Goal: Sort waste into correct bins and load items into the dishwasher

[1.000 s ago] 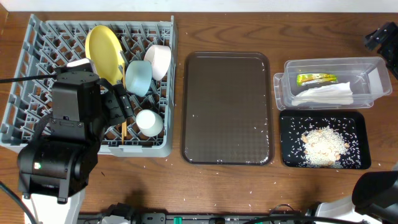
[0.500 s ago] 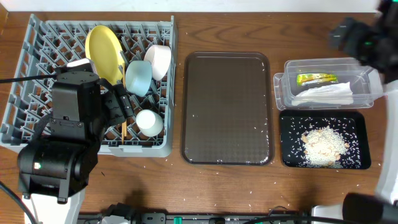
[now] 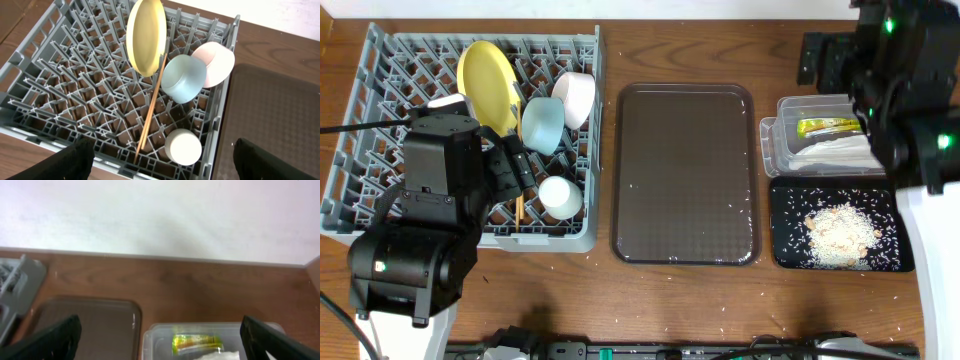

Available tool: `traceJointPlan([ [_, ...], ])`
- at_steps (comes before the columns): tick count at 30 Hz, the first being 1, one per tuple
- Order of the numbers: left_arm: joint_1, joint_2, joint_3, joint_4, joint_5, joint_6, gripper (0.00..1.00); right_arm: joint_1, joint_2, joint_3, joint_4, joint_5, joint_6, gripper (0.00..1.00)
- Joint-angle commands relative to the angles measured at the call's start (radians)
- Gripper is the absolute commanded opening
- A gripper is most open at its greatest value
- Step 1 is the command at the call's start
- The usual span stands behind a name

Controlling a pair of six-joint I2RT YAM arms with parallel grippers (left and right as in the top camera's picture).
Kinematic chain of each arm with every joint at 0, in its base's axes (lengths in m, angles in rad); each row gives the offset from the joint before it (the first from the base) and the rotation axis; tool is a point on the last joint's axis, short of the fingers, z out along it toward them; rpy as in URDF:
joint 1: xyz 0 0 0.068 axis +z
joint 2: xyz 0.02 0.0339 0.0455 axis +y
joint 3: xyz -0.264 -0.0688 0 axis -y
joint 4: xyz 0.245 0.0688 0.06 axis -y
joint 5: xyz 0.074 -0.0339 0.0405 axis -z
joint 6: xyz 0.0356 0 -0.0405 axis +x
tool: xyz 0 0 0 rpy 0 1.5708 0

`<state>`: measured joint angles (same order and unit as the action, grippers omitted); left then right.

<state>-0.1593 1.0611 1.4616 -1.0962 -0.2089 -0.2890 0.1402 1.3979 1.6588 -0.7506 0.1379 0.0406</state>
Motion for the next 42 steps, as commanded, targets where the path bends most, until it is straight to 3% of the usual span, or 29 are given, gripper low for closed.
traceJointPlan([
  [1,0.000,0.003,0.002,-0.002,-0.002,-0.009,0.89,0.007,-0.169,-0.254,0.143,0.003,-0.016,0.99],
  [13,0.000,0.003,0.002,-0.002,-0.002,-0.009,0.89,-0.002,-0.728,-1.153,0.763,-0.023,0.014,0.99],
  [18,0.000,0.003,0.002,-0.002,-0.002,-0.009,0.89,-0.002,-0.938,-1.416,0.875,-0.023,0.027,0.99],
  [27,0.000,0.003,0.002,-0.002,-0.002,-0.009,0.89,-0.003,-1.231,-1.615,0.874,-0.042,0.026,0.99],
  [42,0.000,0.003,0.002,-0.002,-0.002,-0.009,0.90,-0.026,-1.393,-1.653,0.677,-0.106,0.026,0.99],
])
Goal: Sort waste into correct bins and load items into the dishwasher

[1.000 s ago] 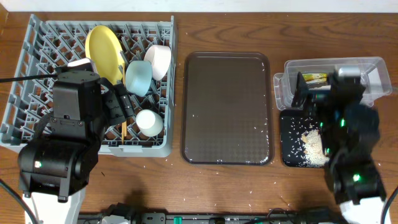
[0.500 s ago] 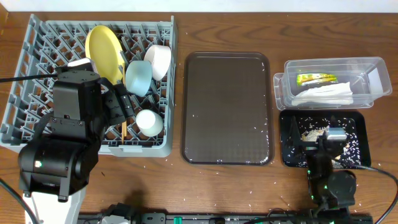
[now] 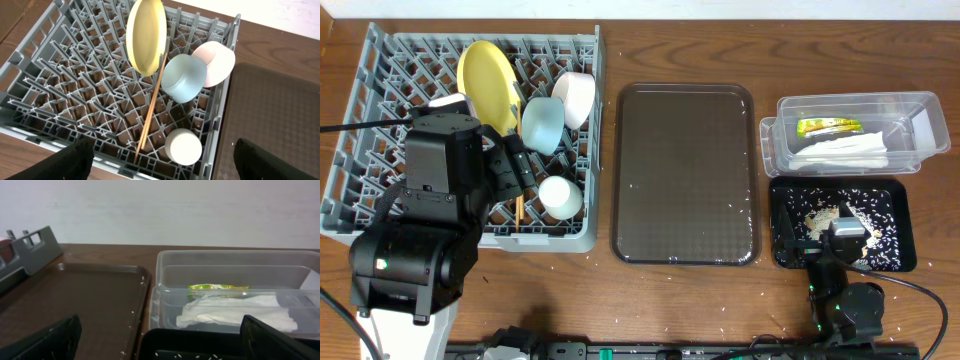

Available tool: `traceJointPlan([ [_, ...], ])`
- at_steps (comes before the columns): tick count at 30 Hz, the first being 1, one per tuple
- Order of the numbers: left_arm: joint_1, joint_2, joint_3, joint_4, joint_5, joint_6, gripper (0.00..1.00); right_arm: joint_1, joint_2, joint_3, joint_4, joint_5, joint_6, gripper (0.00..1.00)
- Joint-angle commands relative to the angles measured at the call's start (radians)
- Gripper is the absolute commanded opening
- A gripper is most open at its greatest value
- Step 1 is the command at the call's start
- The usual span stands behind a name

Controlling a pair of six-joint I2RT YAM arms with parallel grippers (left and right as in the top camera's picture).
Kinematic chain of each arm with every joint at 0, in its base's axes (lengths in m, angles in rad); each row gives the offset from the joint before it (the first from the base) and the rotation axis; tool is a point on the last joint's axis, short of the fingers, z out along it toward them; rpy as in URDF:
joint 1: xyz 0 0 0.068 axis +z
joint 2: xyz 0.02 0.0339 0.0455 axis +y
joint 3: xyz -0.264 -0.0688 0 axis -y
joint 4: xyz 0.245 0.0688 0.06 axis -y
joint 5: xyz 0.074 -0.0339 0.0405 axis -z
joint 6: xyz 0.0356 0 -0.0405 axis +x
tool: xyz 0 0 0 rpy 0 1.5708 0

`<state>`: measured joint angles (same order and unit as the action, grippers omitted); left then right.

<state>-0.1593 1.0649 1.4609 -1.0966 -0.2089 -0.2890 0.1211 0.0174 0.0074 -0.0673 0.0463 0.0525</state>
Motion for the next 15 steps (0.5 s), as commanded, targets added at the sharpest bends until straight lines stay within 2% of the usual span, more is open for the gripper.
traceJointPlan([
  [1,0.000,0.000,0.003,-0.002,-0.002,-0.009,0.89,-0.006,-0.013,-0.002,-0.006,-0.017,0.014,0.99],
  [15,0.000,0.000,0.003,-0.002,-0.002,-0.009,0.89,-0.006,-0.013,-0.002,-0.006,-0.028,0.014,0.99],
])
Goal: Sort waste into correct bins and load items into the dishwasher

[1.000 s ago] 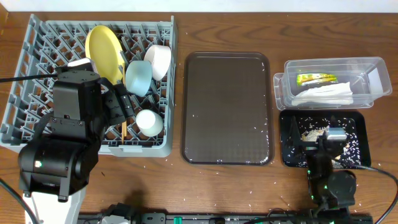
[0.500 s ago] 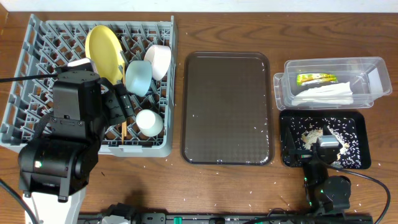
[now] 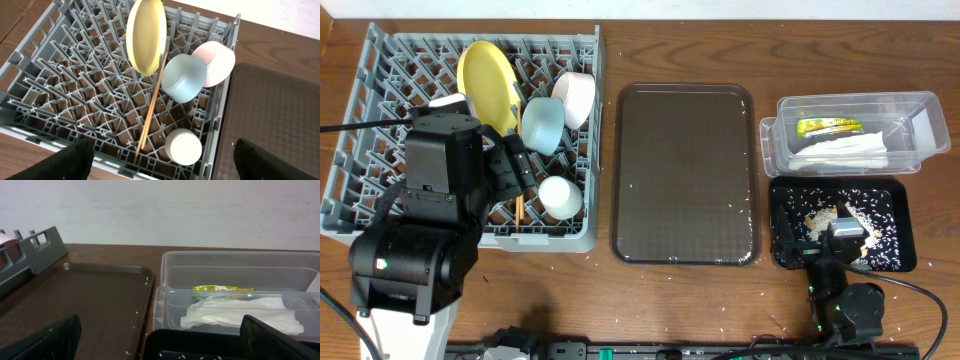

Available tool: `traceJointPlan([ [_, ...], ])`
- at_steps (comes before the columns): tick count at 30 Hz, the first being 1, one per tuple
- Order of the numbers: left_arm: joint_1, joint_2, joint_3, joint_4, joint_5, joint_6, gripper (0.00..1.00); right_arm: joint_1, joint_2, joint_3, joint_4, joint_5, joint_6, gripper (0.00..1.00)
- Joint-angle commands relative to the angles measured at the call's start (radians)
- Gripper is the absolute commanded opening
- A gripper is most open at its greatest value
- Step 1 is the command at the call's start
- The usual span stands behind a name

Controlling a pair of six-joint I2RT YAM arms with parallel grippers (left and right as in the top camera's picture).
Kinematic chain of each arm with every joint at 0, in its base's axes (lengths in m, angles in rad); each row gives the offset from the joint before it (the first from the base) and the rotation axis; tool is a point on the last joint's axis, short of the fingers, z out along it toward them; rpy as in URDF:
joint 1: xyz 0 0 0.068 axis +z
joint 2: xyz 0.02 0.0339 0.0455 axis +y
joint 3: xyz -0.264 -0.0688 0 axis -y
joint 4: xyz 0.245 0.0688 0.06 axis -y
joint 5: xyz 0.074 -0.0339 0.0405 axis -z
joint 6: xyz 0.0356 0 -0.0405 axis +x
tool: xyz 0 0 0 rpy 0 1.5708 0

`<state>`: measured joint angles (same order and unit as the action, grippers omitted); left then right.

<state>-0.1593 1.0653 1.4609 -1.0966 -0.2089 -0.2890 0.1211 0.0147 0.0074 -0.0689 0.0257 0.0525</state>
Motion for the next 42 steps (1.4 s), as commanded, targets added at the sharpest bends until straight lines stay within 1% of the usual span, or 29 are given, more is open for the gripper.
traceJointPlan([
  [1,0.000,-0.001,0.003,-0.002,-0.002,-0.009,0.90,-0.006,-0.010,-0.002,-0.005,-0.008,0.014,0.99],
  [22,0.000,-0.001,-0.001,-0.001,-0.002,-0.008,0.90,-0.006,-0.010,-0.002,-0.005,-0.008,0.014,0.99],
  [25,0.000,-0.042,-0.039,-0.001,-0.003,-0.007,0.90,-0.006,-0.010,-0.002,-0.005,-0.008,0.014,0.99],
  [28,0.051,-0.154,-0.172,0.090,-0.013,-0.005,0.90,-0.006,-0.010,-0.002,-0.005,-0.008,0.014,0.99],
  [31,0.145,-0.341,-0.457,0.314,0.027,-0.005,0.90,-0.006,-0.010,-0.002,-0.005,-0.008,0.014,0.99],
  [33,0.191,-0.497,-0.681,0.492,0.045,-0.005,0.90,-0.006,-0.010,-0.002,-0.005,-0.008,0.014,0.99],
  [34,0.201,-0.537,-0.740,0.539,0.052,-0.004,0.90,-0.006,-0.010,-0.002,-0.005,-0.008,0.014,0.99],
  [35,0.225,-0.615,-0.859,0.634,0.068,-0.004,0.90,-0.006,-0.010,-0.002,-0.005,-0.008,0.014,0.99],
  [36,0.238,-0.660,-0.932,0.694,0.071,-0.005,0.90,-0.006,-0.010,-0.002,-0.005,-0.008,0.014,0.99],
  [40,0.251,-0.799,-1.160,0.898,0.085,0.000,0.90,-0.006,-0.010,-0.002,-0.005,-0.008,0.014,0.99],
  [42,0.251,-0.844,-1.234,0.980,0.085,0.018,0.90,-0.006,-0.010,-0.002,-0.005,-0.008,0.014,0.99],
])
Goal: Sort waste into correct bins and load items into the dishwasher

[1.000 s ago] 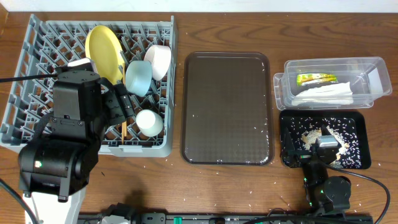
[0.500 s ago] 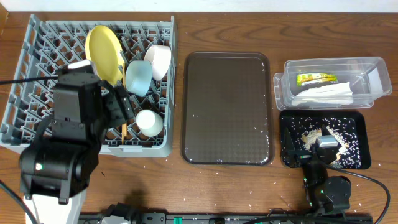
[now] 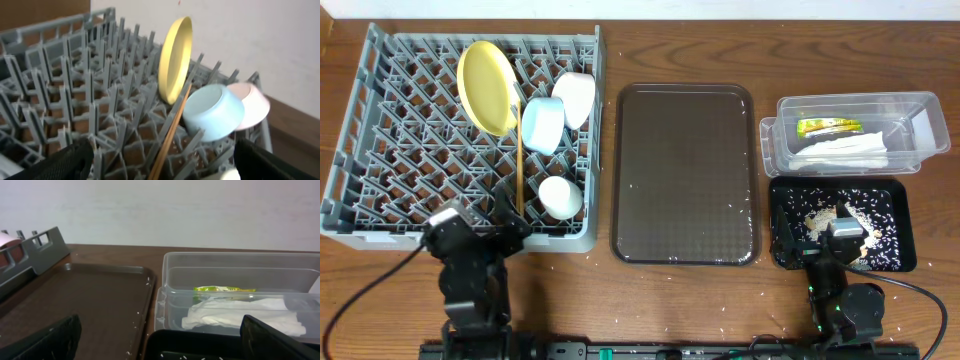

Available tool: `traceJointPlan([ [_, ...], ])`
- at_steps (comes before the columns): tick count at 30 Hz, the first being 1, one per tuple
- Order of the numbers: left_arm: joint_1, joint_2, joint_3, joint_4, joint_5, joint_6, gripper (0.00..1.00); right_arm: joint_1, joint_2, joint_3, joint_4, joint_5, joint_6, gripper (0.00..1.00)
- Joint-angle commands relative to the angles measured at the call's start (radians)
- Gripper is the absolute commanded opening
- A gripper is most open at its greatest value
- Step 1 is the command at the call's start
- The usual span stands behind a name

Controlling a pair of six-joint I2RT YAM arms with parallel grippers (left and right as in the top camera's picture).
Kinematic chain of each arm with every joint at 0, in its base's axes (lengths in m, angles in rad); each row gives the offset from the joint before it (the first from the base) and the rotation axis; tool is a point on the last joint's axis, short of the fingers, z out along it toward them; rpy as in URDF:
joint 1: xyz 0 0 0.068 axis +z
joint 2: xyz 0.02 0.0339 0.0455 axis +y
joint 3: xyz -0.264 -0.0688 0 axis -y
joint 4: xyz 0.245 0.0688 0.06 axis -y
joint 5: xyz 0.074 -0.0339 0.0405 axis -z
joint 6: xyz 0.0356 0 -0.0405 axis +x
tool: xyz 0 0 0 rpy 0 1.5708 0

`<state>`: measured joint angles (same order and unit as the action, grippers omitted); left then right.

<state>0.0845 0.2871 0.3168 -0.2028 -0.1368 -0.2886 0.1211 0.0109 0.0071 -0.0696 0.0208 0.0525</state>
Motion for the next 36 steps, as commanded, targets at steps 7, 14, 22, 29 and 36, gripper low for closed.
traceJointPlan([
  [7,0.011,-0.237,-0.252,0.161,0.014,0.025,0.90,-0.006,-0.006,-0.002,-0.004,-0.003,0.014,0.99],
  [14,0.011,-0.285,-0.283,0.152,0.013,0.044,0.90,-0.006,-0.006,-0.002,-0.004,-0.003,0.014,0.99],
  [22,0.010,-0.286,-0.313,0.142,0.018,0.047,0.90,-0.006,-0.006,-0.002,-0.004,-0.003,0.014,0.99],
  [29,0.010,-0.283,-0.313,0.141,0.018,0.047,0.90,-0.006,-0.006,-0.002,-0.004,-0.003,0.014,0.99],
  [36,0.010,-0.283,-0.313,0.141,0.018,0.047,0.90,-0.006,-0.006,-0.002,-0.004,-0.003,0.014,0.99],
])
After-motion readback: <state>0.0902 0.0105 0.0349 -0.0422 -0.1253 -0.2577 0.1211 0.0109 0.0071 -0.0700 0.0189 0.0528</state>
